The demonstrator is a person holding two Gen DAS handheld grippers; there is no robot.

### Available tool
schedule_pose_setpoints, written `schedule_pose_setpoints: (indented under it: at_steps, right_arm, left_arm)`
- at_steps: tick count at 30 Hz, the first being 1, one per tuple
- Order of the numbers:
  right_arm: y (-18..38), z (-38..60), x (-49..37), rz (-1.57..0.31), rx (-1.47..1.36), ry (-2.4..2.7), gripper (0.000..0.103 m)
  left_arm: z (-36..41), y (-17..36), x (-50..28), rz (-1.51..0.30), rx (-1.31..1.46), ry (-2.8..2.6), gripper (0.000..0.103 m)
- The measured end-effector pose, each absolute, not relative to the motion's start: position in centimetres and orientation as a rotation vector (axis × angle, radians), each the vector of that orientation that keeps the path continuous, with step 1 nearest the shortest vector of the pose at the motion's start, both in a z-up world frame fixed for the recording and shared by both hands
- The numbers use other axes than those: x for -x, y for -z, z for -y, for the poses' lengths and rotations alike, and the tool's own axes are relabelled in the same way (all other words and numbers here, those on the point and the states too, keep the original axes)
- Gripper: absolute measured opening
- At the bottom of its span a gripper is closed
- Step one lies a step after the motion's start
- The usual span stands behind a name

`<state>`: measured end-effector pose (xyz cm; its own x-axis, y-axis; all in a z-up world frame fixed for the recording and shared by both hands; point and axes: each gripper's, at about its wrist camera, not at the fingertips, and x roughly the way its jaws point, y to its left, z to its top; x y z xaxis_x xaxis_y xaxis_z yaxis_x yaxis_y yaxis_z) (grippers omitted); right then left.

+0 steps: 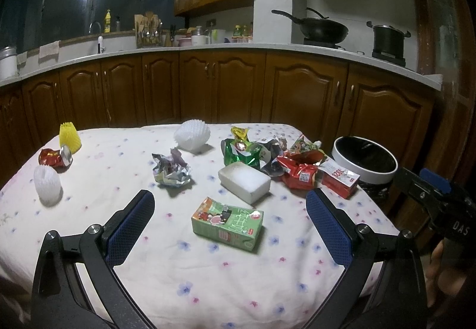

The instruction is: Collect trash

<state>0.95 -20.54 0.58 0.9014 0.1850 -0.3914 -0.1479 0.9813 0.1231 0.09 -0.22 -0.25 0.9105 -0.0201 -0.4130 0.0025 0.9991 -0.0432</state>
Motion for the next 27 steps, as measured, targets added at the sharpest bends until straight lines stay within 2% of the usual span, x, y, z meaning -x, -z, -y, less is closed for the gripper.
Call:
schedule_pose_setpoints:
  at_steps: [27]
  right_arm:
    - [-0.49, 20.46, -0.88, -0.417, -0.094, -0.174, 0.103]
  left_arm:
    - [0.20, 0.46, -0.20, -0.432, 0.047, 0.009, 0.103]
